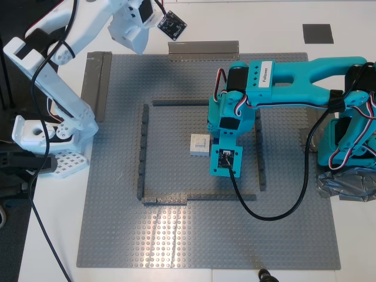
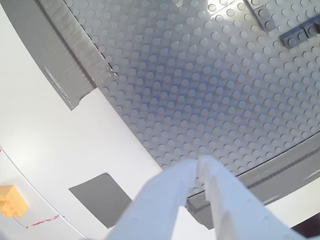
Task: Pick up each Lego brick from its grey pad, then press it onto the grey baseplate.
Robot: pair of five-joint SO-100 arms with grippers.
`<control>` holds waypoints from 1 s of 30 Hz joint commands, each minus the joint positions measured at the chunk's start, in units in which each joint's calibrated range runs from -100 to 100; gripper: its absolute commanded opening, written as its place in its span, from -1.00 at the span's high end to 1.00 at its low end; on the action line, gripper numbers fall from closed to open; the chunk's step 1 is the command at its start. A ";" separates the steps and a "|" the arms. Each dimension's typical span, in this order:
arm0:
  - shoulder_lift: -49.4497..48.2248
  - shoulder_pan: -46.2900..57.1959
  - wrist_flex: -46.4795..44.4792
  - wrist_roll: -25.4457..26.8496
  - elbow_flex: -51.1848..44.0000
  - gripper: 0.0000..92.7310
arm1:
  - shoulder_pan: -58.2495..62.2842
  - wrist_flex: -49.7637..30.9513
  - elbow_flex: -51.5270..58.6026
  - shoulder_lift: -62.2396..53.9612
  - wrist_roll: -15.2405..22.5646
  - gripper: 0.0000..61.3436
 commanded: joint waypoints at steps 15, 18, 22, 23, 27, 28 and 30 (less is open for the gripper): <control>-1.19 0.50 0.38 0.24 -1.22 0.73 | -0.66 0.35 0.30 -5.10 -0.29 0.99; -1.27 0.94 2.01 0.29 -2.39 0.73 | -0.66 0.26 1.12 -5.44 -0.19 0.99; -1.27 1.08 5.02 0.29 -6.82 0.73 | -0.44 0.10 2.02 -6.13 -0.19 0.99; -1.27 1.08 5.75 0.24 -7.99 0.73 | -0.44 0.10 2.02 -6.13 -0.15 0.99; -1.27 1.08 7.87 0.24 -11.96 0.73 | -0.08 0.18 2.02 -6.56 -0.05 0.99; -1.27 1.08 8.03 0.24 -12.50 0.73 | -0.08 0.18 2.11 -6.56 -0.05 0.99; -1.27 1.16 8.44 0.24 -13.41 0.73 | -0.08 0.18 2.29 -6.65 -0.05 0.99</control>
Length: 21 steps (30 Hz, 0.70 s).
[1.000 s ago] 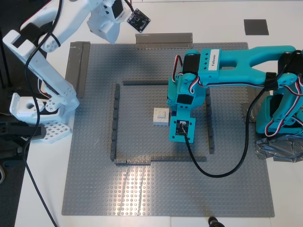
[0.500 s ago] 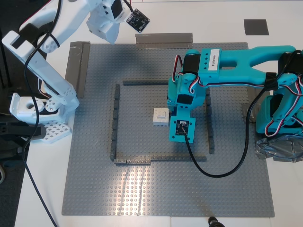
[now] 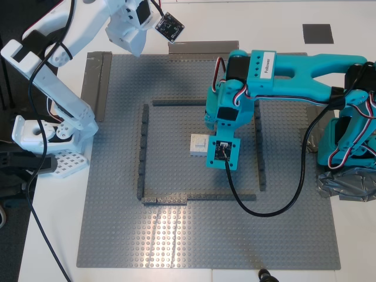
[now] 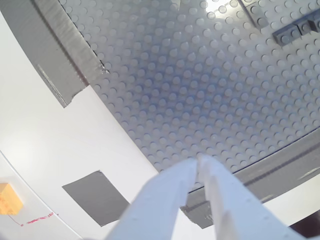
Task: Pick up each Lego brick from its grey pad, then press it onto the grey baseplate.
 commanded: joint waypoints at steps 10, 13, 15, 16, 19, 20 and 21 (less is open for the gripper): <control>-1.19 8.83 11.60 0.29 -20.19 0.75 | 0.58 0.26 -0.14 -5.26 -0.05 0.99; -1.10 14.05 13.15 0.63 -22.00 0.83 | 0.50 0.26 -0.14 -5.26 -0.05 0.99; -1.10 17.89 13.39 1.41 -22.36 0.96 | 0.28 0.26 -0.14 -5.26 -0.10 0.99; -1.10 19.92 13.23 1.71 -22.36 1.00 | 0.21 0.26 -0.14 -5.26 -0.10 0.99; -1.10 25.36 13.07 2.98 -22.36 1.00 | -0.15 0.26 -0.14 -5.26 -0.15 0.99; -1.10 27.18 13.07 3.07 -22.36 1.00 | -0.22 0.26 -0.14 -5.26 -0.15 0.99; -1.10 29.14 12.90 3.27 -22.36 1.00 | -0.30 0.26 -0.14 -5.26 -0.15 0.99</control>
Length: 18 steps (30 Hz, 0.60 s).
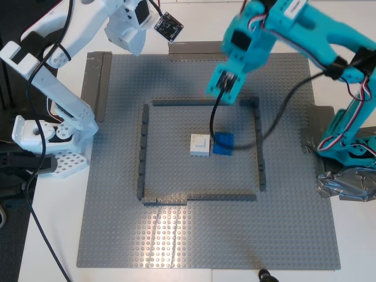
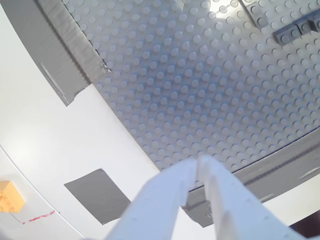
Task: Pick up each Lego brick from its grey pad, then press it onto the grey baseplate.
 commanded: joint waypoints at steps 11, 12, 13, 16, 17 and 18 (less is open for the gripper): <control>-0.41 22.52 -0.29 4.39 -6.88 1.00 | -1.67 0.51 -2.80 -3.71 -0.39 0.99; -0.41 23.32 -0.29 4.53 -7.78 1.00 | -1.82 0.51 -2.71 -3.71 -0.39 0.99; -0.41 24.04 -0.29 4.53 -8.78 1.00 | -1.89 0.51 -2.44 -3.80 -0.39 0.99; -0.41 26.15 -0.29 4.53 -11.75 1.00 | -1.96 0.26 -1.62 -3.80 -0.39 0.99; -0.41 26.87 -0.29 4.53 -12.57 1.00 | -1.96 0.18 -1.62 -3.71 -0.34 0.99; -0.33 27.52 -0.29 4.53 -13.02 1.00 | -1.96 0.10 -1.62 -3.80 -0.34 0.99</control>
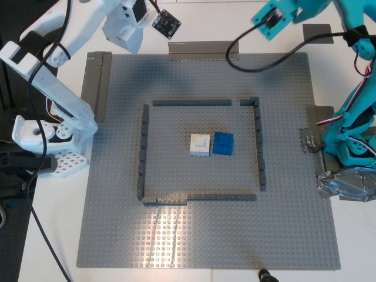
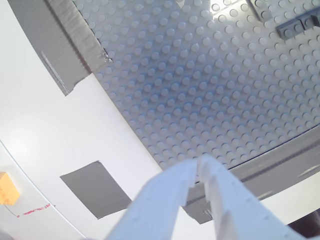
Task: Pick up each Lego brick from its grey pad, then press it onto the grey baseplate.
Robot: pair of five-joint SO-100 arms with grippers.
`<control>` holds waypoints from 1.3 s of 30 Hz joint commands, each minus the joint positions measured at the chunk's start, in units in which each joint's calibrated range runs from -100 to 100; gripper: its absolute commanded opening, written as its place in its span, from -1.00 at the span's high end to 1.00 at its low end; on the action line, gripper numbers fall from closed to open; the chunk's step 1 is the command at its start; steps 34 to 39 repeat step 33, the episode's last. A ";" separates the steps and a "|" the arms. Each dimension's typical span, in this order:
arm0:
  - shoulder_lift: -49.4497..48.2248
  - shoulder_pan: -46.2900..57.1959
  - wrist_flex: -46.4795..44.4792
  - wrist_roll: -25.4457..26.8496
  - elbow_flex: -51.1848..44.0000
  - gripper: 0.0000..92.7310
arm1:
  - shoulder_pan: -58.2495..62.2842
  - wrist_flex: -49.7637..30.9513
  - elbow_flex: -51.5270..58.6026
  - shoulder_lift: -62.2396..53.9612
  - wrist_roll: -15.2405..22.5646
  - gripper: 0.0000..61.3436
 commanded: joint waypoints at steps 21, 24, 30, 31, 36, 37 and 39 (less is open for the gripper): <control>11.09 15.13 -9.90 2.25 -4.34 1.00 | 0.42 -0.14 -0.81 -4.22 -0.24 0.99; 10.40 14.77 -5.67 1.86 -6.96 1.00 | 0.49 -0.14 -0.81 -4.22 -0.24 0.99; 6.88 12.60 2.55 0.69 -11.03 1.00 | 0.71 -0.14 -0.54 -4.31 -0.19 0.99; 6.71 12.60 2.55 0.69 -11.12 1.00 | 0.71 -0.14 -0.45 -4.31 -0.19 0.99; 6.71 12.60 2.06 0.64 -11.12 1.00 | 0.71 -0.14 -0.45 -4.31 -0.19 0.99; 6.71 12.60 2.06 0.64 -11.12 1.00 | 0.71 -0.14 -0.45 -4.31 -0.19 0.99; 6.71 12.60 2.06 0.64 -11.12 1.00 | 0.71 -0.14 -0.45 -4.31 -0.19 0.99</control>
